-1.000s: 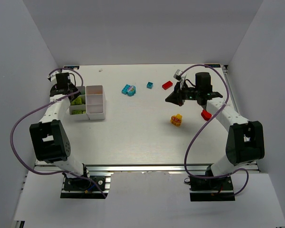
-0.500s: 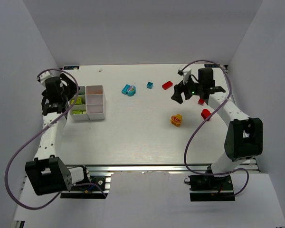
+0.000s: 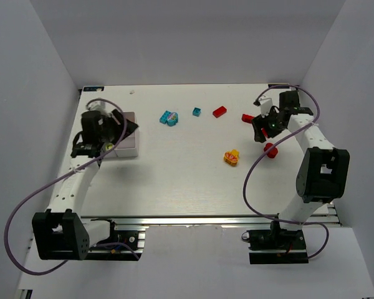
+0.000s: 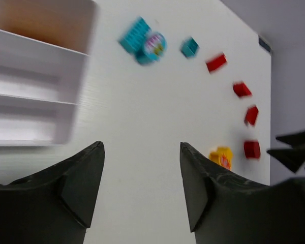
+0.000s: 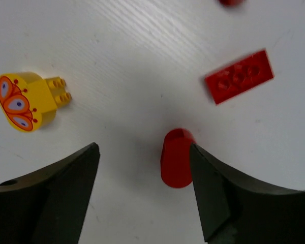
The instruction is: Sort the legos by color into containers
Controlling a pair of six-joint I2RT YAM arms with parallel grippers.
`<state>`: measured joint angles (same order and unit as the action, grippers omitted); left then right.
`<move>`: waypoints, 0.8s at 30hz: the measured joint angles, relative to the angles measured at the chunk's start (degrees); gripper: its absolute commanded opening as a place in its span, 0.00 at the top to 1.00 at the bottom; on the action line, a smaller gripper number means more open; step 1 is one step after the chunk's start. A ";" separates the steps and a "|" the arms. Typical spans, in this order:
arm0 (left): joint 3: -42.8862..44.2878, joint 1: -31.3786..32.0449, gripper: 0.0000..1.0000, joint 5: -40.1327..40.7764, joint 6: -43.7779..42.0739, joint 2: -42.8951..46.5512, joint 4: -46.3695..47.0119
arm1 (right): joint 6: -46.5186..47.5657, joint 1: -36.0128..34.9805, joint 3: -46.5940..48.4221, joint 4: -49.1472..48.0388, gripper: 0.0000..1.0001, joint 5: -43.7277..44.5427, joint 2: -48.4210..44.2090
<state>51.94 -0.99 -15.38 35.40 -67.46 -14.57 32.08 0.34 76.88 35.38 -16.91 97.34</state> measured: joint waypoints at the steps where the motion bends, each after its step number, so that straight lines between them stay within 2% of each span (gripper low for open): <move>1: 0.02 2.93 0.28 -0.26 0.00 0.00 -0.02 | 0.24 0.57 -0.63 1.11 0.17 0.63 0.00; 2: 0.02 5.86 0.26 -0.28 0.13 0.00 -0.11 | 0.39 1.38 -1.11 2.27 0.11 1.25 0.00; 6: -1.66 13.05 0.25 -0.37 1.51 0.98 0.35 | 0.46 3.93 -2.12 3.96 0.11 4.09 0.22; 13: -7.76 13.81 0.23 1.40 4.85 5.92 -0.20 | 0.26 3.98 -2.08 3.19 0.13 8.15 3.72; 19: -8.13 13.88 0.23 2.71 5.90 9.49 -0.50 | -0.13 3.89 -0.63 2.86 0.25 9.33 10.73; 21: -8.35 13.88 0.23 3.10 6.16 10.40 -0.57 | -0.07 3.76 -0.44 2.67 0.32 9.66 12.02; 24: -8.61 13.88 0.23 3.87 6.56 11.58 -1.25 | 0.17 3.69 -0.44 2.43 0.48 10.29 12.74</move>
<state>43.33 12.88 -11.51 41.95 -55.88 -15.81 32.25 4.03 76.44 37.80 -6.61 110.08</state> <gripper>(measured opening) 0.766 0.592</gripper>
